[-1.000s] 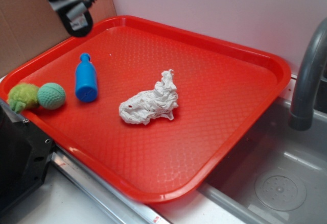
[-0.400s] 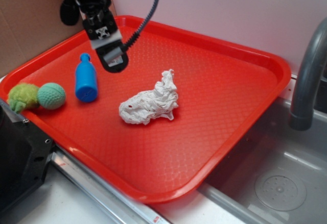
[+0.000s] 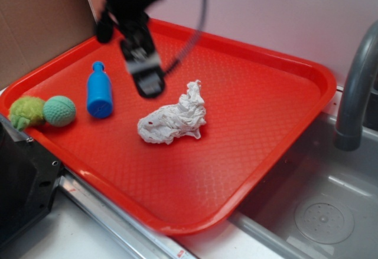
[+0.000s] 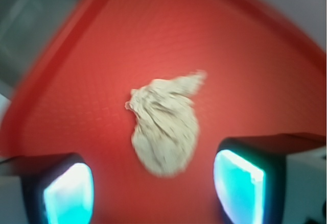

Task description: Grab the white paper.

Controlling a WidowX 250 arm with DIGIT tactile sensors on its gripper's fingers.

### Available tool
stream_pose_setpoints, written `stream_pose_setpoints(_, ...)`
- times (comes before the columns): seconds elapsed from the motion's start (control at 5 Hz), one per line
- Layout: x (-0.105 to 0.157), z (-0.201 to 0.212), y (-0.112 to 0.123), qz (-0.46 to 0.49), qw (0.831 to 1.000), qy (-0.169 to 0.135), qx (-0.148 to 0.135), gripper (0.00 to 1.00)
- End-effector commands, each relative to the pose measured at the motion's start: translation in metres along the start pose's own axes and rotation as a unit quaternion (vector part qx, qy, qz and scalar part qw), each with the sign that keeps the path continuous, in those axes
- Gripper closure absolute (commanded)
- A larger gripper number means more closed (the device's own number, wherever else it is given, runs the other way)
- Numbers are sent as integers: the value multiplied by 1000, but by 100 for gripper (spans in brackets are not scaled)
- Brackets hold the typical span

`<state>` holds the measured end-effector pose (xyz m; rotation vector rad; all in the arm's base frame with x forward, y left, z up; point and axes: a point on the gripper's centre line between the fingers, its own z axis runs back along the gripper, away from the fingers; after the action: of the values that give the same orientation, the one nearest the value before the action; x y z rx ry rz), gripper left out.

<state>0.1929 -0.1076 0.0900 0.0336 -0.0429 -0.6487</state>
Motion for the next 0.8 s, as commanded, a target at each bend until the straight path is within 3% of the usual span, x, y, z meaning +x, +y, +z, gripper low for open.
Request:
stream_pose_setpoints(0.0,20,-29,-9,-94,995,-29,-18,0)
stream_pose_setpoints(0.2,19,-46,2,-49,997,49,-27,0)
stream_pose_setpoints(0.4,21,-54,8,-30,996,78,-33,0)
stream_pose_setpoints(0.6,13,-47,13,-4,989,145,34,0)
